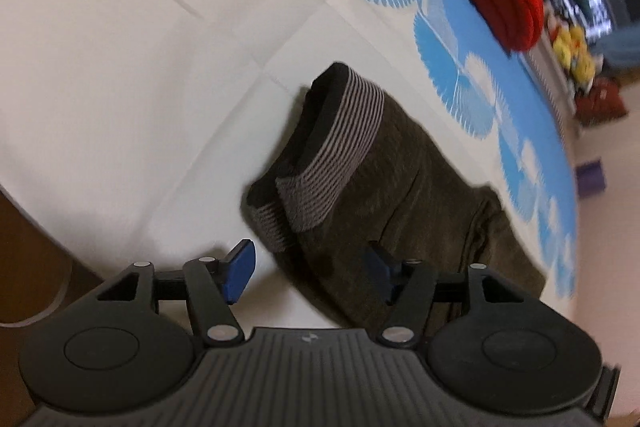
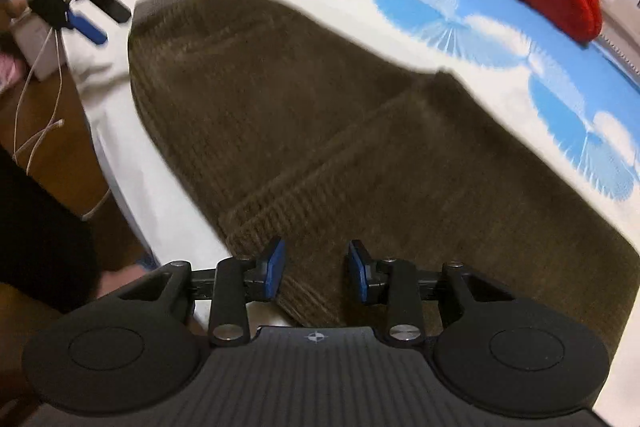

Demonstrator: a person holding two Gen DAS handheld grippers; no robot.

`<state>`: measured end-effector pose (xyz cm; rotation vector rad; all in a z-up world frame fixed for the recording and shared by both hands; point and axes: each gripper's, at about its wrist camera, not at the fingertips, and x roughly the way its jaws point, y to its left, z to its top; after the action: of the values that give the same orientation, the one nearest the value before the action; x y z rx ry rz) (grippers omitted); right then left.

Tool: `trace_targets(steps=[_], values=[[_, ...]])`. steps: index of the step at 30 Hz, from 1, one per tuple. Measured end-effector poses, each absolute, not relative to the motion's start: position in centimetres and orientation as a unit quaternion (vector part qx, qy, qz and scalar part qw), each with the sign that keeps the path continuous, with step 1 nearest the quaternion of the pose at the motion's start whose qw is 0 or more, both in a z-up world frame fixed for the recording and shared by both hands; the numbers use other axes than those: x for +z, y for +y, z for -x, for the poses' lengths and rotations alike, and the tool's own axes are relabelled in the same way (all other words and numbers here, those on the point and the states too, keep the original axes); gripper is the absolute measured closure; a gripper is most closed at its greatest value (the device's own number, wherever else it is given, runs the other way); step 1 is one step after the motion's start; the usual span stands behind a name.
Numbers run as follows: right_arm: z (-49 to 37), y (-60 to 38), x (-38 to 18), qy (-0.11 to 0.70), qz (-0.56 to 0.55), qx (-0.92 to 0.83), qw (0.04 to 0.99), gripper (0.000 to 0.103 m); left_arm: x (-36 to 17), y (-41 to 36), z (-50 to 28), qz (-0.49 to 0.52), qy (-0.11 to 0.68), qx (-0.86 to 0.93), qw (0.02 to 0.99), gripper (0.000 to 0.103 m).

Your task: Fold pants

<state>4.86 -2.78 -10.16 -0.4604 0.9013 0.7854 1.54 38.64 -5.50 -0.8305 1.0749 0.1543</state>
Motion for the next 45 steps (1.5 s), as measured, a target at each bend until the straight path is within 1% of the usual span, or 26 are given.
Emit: trace_targets(steps=[2,4,6,7,8,11,14,15,16,17,18,19,22,26,28,30,32,33,34,36,37,38,39,41,43,45], values=[[-5.2,-3.9,-9.0,0.411,0.166,0.367,0.818,0.066,-6.4,38.6,-2.6,0.398,0.501,0.070,0.765,0.035],[-5.6,-4.4,-8.6,0.407,0.143,0.363,0.826,0.066,-7.1,38.0,-4.0,0.395,0.513,0.074,0.759,0.034],[-6.1,-4.3,-9.5,0.428,0.160,0.359,0.814,0.062,-7.9,37.6,-5.3,0.385,0.529,0.086,0.751,0.029],[-6.1,-4.2,-10.6,0.456,0.180,0.359,0.794,0.062,-8.2,37.5,-5.7,0.381,0.536,0.093,0.748,0.028],[-5.8,-4.1,-11.4,0.459,0.192,0.361,0.788,0.061,-8.6,37.3,-6.0,0.377,0.544,0.099,0.743,0.028],[-5.2,-4.0,-10.4,0.428,0.193,0.365,0.804,0.061,-9.0,36.8,-6.7,0.366,0.554,0.109,0.740,0.025],[-5.7,-5.2,-9.7,0.429,0.159,0.356,0.815,0.061,-9.0,36.3,-7.1,0.361,0.558,0.121,0.738,0.024],[-5.9,-5.5,-9.8,0.433,0.158,0.348,0.816,0.061,-8.9,36.1,-7.1,0.359,0.556,0.126,0.739,0.025],[-6.0,-5.6,-10.0,0.439,0.161,0.343,0.814,0.061,-8.8,36.0,-7.1,0.356,0.553,0.131,0.742,0.037],[-5.7,-5.9,-10.1,0.447,0.165,0.342,0.810,0.061,-8.5,35.8,-7.2,0.347,0.550,0.141,0.746,0.041],[-5.4,-5.9,-10.5,0.452,0.173,0.343,0.805,0.061,-8.2,35.7,-7.2,0.341,0.549,0.148,0.749,0.051],[-4.9,-5.9,-10.7,0.449,0.182,0.342,0.805,0.061,-7.9,35.6,-7.2,0.337,0.546,0.155,0.751,0.059],[-4.6,-6.8,-10.0,0.429,0.185,0.339,0.817,0.061,-5.1,34.1,-7.7,0.296,0.527,0.158,0.781,0.069],[-5.9,-9.0,-9.4,0.430,0.147,0.292,0.842,0.061,0.6,30.2,-8.4,0.247,0.465,0.121,0.842,0.073],[-6.4,-10.1,-10.0,0.459,0.143,0.266,0.836,0.060,3.5,27.2,-8.8,0.225,0.433,0.080,0.869,0.074],[-7.1,-11.3,-11.3,0.505,0.140,0.241,0.817,0.060,5.7,23.8,-9.1,0.206,0.404,0.029,0.891,0.076],[-7.7,-13.3,-10.8,0.510,0.089,0.218,0.827,0.060,7.5,19.7,-9.6,0.194,0.378,-0.034,0.904,0.077],[-8.0,-14.5,-10.3,0.504,0.053,0.214,0.835,0.060,8.0,17.5,-9.9,0.193,0.369,-0.070,0.906,0.082],[-8.3,-15.9,-9.5,0.493,0.010,0.207,0.845,0.060,8.3,15.5,-10.3,0.195,0.364,-0.106,0.904,0.102],[-8.7,-19.4,-8.1,0.460,-0.081,0.178,0.866,0.059,9.1,10.7,-11.0,0.235,0.337,-0.221,0.885,0.103],[-8.7,-21.2,-7.7,0.444,-0.120,0.158,0.874,0.059,9.4,8.3,-11.1,0.233,0.323,-0.260,0.880,0.103],[-8.6,-23.3,-7.3,0.428,-0.158,0.133,0.880,0.058,9.5,5.2,-11.4,0.208,0.321,-0.289,0.877,0.103],[-8.5,-24.8,-7.3,0.421,-0.182,0.113,0.882,0.058,9.1,2.7,-11.8,0.183,0.336,-0.299,0.874,0.103],[-8.0,-28.0,-7.6,0.419,-0.220,0.073,0.878,0.057,7.4,-0.7,-13.5,0.164,0.375,-0.282,0.868,0.103],[-7.4,-30.3,-8.2,0.425,-0.250,0.053,0.868,0.056,5.8,-1.3,-15.0,0.168,0.401,-0.251,0.865,0.103],[-7.1,-31.2,-8.4,0.427,-0.258,0.054,0.865,0.056,5.0,-0.9,-15.6,0.126,0.407,-0.210,0.880,0.102]])
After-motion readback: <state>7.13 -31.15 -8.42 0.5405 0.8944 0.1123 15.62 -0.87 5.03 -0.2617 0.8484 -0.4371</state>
